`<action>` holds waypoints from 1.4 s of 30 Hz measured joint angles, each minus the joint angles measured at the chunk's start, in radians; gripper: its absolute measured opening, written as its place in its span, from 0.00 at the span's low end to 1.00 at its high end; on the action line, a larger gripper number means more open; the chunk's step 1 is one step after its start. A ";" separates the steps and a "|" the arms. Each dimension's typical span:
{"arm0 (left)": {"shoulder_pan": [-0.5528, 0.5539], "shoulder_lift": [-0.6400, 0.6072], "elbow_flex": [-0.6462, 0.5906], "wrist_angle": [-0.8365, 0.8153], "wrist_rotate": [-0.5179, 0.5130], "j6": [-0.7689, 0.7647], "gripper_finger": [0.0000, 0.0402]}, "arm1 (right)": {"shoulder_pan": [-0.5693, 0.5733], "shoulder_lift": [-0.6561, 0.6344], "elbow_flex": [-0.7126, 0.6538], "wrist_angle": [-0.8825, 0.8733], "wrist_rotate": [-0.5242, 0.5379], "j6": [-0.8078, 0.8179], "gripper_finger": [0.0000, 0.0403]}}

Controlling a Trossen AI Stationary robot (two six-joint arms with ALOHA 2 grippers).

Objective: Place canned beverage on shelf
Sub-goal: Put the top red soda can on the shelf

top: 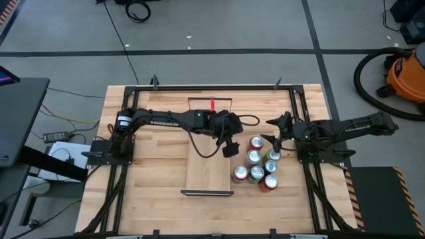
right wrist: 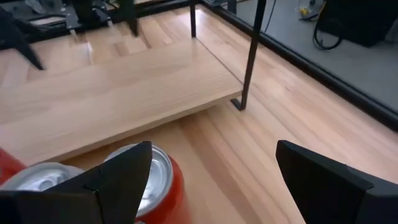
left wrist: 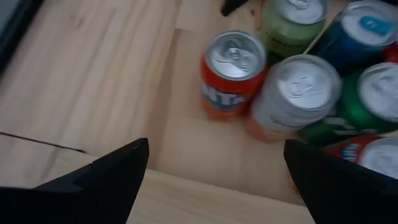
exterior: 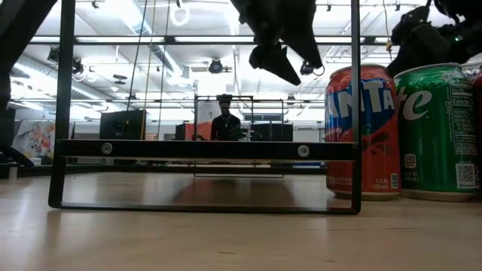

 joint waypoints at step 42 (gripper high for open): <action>0.078 -0.004 -0.159 0.250 0.132 0.417 0.96 | -0.200 0.672 0.522 -0.751 -0.415 0.017 0.88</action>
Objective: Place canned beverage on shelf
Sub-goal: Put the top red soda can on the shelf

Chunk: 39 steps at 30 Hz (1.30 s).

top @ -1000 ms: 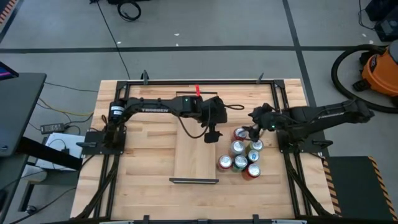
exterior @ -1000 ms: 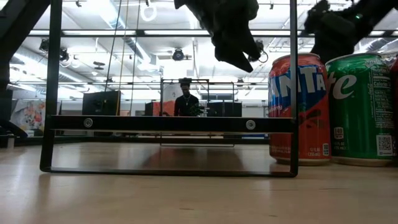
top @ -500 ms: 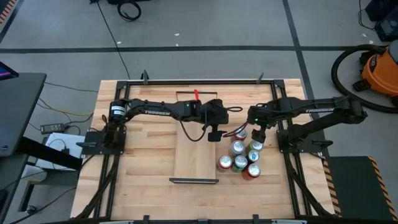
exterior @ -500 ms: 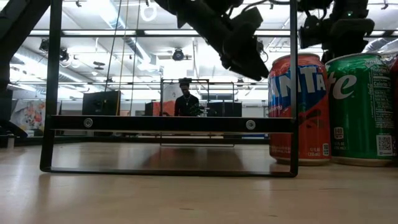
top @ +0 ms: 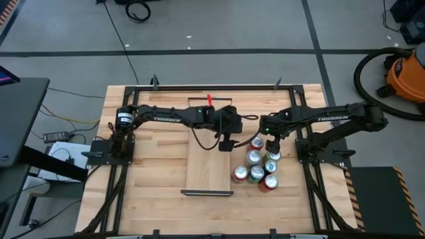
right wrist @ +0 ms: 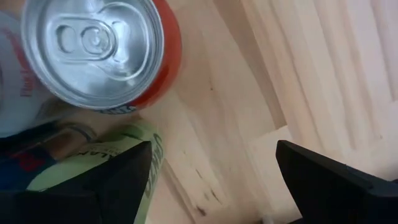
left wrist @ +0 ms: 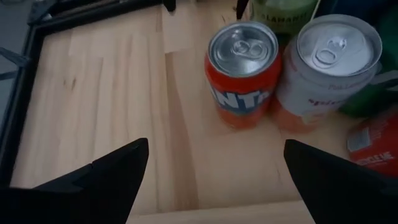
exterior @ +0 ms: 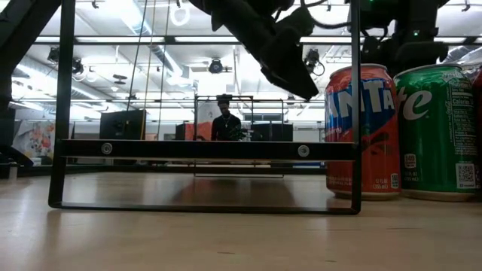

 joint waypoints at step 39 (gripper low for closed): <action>-0.010 0.020 0.008 0.074 0.070 -0.003 0.96 | -0.031 -0.155 -0.197 0.395 0.280 0.031 0.88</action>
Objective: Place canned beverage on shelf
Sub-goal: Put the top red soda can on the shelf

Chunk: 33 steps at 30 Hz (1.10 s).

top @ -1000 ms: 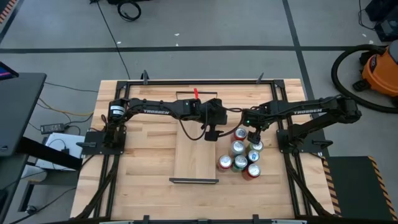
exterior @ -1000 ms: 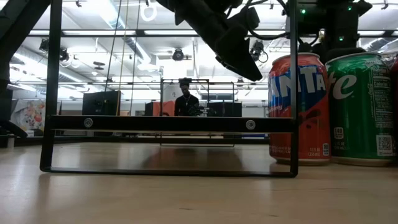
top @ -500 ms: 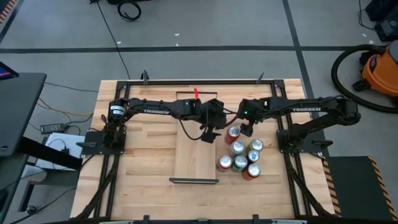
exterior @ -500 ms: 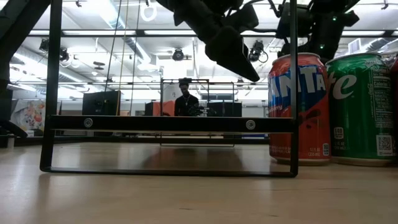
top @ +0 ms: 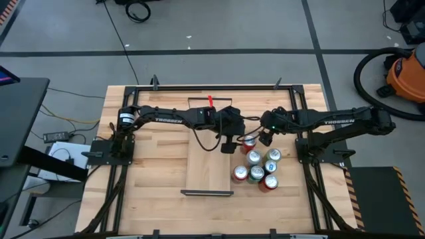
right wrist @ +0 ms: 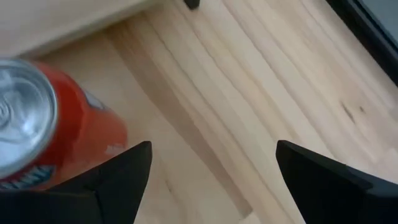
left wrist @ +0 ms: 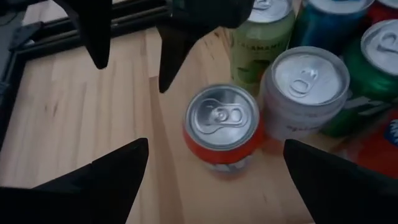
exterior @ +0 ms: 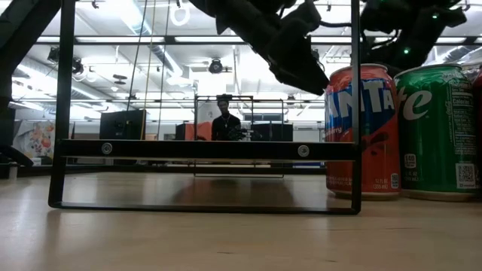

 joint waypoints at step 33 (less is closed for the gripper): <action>0.014 0.134 0.004 0.213 0.098 -0.051 0.96 | 0.115 -0.148 -0.174 0.207 0.109 0.057 0.88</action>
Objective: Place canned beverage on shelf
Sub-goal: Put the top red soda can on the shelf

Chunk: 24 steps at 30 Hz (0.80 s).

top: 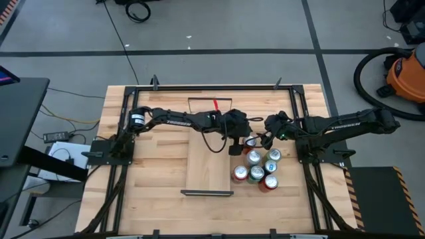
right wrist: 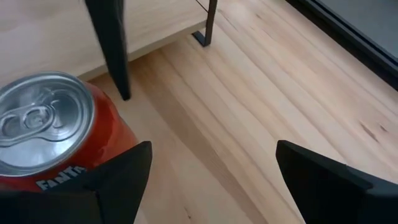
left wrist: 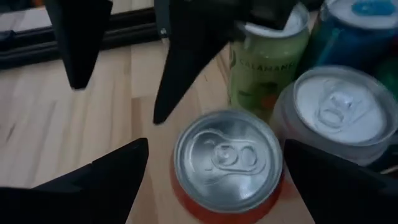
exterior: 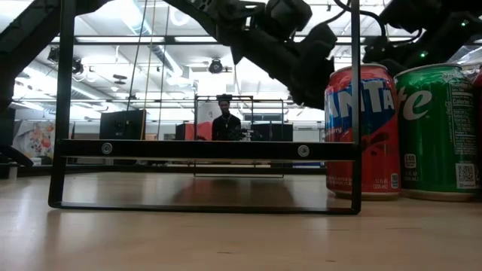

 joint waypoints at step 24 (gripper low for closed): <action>0.009 0.041 0.000 0.021 0.058 -0.024 0.74 | 0.017 -0.003 0.000 0.020 0.006 -0.002 0.88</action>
